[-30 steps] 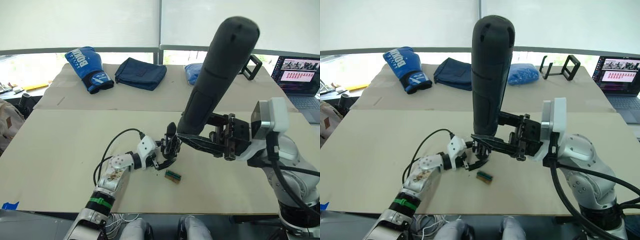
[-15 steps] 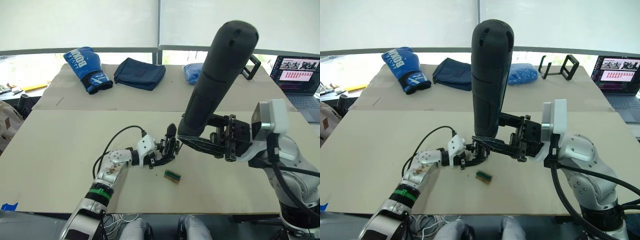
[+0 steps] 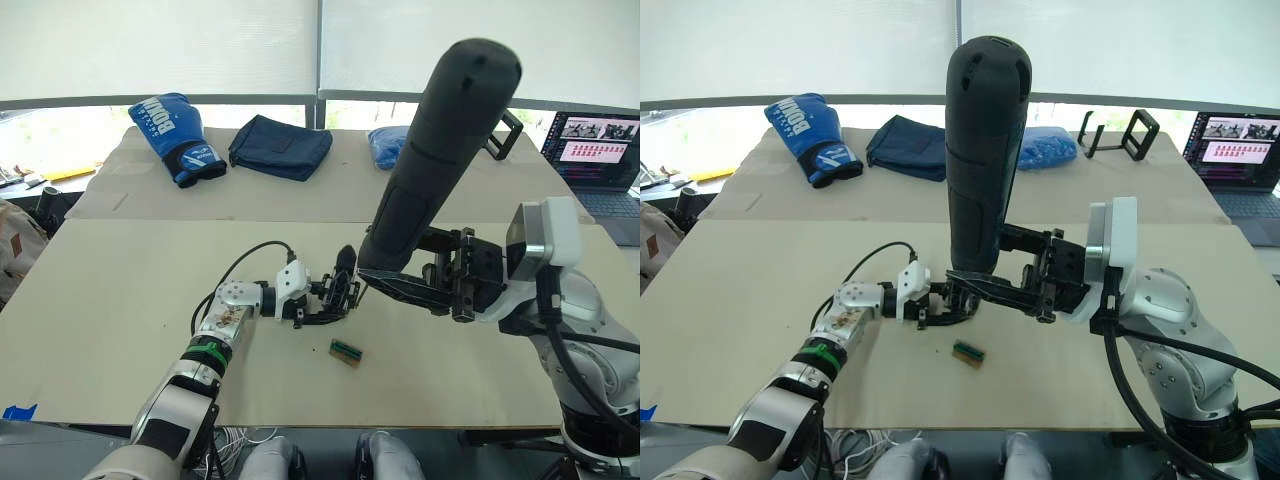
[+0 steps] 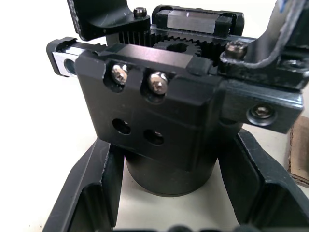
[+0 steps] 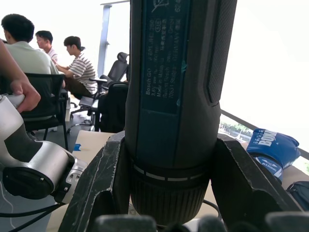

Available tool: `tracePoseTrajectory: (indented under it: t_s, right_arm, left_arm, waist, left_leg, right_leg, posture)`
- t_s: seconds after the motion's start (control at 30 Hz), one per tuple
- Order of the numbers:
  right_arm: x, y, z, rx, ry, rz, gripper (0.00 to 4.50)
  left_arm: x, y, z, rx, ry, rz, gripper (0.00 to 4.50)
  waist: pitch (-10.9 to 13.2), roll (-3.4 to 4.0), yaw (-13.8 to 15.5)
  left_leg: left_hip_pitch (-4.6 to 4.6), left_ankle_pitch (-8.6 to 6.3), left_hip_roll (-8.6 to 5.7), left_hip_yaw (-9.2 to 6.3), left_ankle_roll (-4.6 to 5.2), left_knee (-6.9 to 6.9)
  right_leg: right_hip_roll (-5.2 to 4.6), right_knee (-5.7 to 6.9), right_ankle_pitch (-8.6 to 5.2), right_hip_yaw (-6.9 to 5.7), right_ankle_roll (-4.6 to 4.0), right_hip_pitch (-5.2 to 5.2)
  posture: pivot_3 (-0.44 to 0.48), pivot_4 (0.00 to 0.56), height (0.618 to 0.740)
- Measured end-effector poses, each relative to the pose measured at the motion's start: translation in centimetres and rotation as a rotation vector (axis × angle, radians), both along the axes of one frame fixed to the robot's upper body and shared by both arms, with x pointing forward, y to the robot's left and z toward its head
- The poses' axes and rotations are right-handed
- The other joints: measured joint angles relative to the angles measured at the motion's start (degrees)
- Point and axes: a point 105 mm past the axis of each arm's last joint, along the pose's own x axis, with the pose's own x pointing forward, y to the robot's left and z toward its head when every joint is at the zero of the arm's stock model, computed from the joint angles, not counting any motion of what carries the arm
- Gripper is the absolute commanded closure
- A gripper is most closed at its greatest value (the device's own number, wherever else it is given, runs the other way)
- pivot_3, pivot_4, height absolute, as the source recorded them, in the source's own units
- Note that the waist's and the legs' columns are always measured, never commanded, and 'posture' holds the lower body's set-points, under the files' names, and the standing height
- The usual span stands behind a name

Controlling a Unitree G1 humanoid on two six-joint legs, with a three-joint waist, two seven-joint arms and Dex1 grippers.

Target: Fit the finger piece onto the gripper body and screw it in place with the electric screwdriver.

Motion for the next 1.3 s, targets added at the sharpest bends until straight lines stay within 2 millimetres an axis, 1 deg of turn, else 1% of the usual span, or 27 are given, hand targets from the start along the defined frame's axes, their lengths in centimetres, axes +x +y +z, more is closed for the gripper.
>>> tracePoseTrajectory:
  t_s: [0.03,0.07,0.2,0.4,0.6,0.73,0.97,1.3]
  right_arm:
    - [0.0,0.0,0.0,0.0,0.0,0.0,2.56]
    - [0.0,0.0,0.0,0.0,0.0,-0.001,2.56]
    - [0.1,0.0,0.0,-0.003,-0.002,-0.007,2.56]
    - [0.1,0.0,0.0,-0.005,-0.004,-0.011,2.56]
    - [0.1,0.0,-0.1,-0.008,-0.005,-0.013,2.56]
    - [0.2,0.0,0.0,-0.008,-0.007,-0.011,2.56]
    - [0.1,0.1,0.1,-0.012,-0.017,0.001,2.56]
    - [0.1,0.1,0.1,-0.009,-0.017,0.002,2.56]
  left_arm:
    - [0.0,0.1,0.0,-0.001,0.001,0.004,0.31]
    - [0.0,0.1,0.0,-0.003,-0.002,0.012,0.03]
    - [-0.1,0.7,0.0,-0.027,-0.016,0.062,0.03]
    - [-1.0,1.7,0.0,-0.053,-0.035,0.16,0.03]
    - [-1.9,1.5,-0.1,-0.048,-0.035,0.24,0.03]
    - [-3.2,0.0,-0.3,-0.059,-0.002,0.239,0.03]
    - [-2.9,-0.8,-0.3,-0.055,0.016,0.289,0.03]
    - [-2.5,-0.6,-0.3,-0.049,0.017,0.319,0.03]
  waist:
    - [0.0,0.0,-0.02]
    - [0.0,0.0,-0.06]
    - [0.0,0.0,-0.26]
    - [0.0,0.01,-0.63]
    - [0.0,0.0,-0.34]
    - [0.0,0.0,-0.05]
    - [0.0,0.0,0.01]
    - [0.0,0.0,-0.01]
  left_leg:
    - [0.0,0.0,0.0,0.0,0.0,0.01]
    - [0.0,0.0,0.0,0.0,0.0,0.0]
    - [0.02,0.0,0.02,0.0,0.0,-0.01]
    - [0.06,0.0,0.03,0.0,-0.01,-0.05]
    - [0.03,0.0,0.02,0.0,0.0,-0.03]
    - [0.02,0.0,0.02,0.0,0.0,-0.02]
    - [0.03,0.0,0.02,0.01,0.0,-0.02]
    - [0.06,0.0,0.03,0.0,0.0,-0.03]
  right_leg:
    - [0.0,0.0,0.0,0.01,0.0,0.0]
    - [0.01,0.0,0.0,0.01,0.0,-0.01]
    - [0.02,0.02,0.0,0.04,0.0,-0.01]
    - [0.0,0.04,0.0,0.06,0.0,-0.01]
    - [-0.01,0.01,0.0,0.05,0.0,0.0]
    - [-0.01,0.0,0.0,0.05,0.01,0.0]
    - [0.0,0.0,0.0,0.05,0.01,0.0]
    - [0.0,0.03,0.0,0.05,0.01,0.01]
  posture:
    - [0.0,0.15,0.74]
    - [0.0,0.15,0.74]
    - [0.0,0.15,0.74]
    - [0.0,0.15,0.74]
    - [0.0,0.15,0.74]
    - [0.0,0.15,0.74]
    - [0.0,0.15,0.74]
    - [0.0,0.15,0.74]
